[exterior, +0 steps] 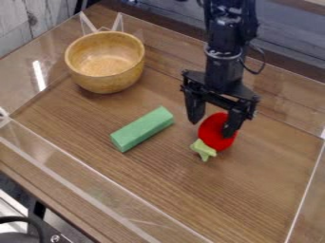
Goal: Move the red object to the left side of the table
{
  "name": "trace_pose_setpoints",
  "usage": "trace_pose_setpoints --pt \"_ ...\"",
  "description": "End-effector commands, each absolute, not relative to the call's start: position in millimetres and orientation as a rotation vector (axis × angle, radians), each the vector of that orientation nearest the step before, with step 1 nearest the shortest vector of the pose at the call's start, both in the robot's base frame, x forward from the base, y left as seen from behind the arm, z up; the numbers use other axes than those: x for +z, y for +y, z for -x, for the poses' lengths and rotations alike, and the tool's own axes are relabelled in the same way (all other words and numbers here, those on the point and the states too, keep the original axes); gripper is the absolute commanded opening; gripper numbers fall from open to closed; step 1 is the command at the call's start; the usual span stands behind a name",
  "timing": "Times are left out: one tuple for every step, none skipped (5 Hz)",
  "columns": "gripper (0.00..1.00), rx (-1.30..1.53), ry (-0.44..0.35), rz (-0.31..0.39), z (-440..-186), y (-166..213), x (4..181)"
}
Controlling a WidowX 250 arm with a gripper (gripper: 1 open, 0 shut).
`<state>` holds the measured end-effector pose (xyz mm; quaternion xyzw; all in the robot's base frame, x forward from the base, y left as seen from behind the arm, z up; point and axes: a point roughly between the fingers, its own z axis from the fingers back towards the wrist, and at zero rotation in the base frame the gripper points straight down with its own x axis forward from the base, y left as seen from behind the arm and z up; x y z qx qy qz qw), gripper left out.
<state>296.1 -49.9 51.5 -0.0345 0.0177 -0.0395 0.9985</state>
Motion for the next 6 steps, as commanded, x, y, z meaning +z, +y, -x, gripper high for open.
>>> trace_pose_setpoints --pt "1.00 -0.083 -0.007 0.077 -304 -53 57.3" --pt "1.00 -0.086 -0.014 0.088 -306 -54 57.0" --pt "1.00 -0.089 -0.022 0.101 -309 -54 59.9" --pt "1.00 -0.092 -0.031 0.113 -311 -55 64.2" --pt "1.00 -0.093 -0.038 0.123 -312 -55 66.1" --pt "1.00 -0.092 -0.042 0.127 -314 -55 64.8"
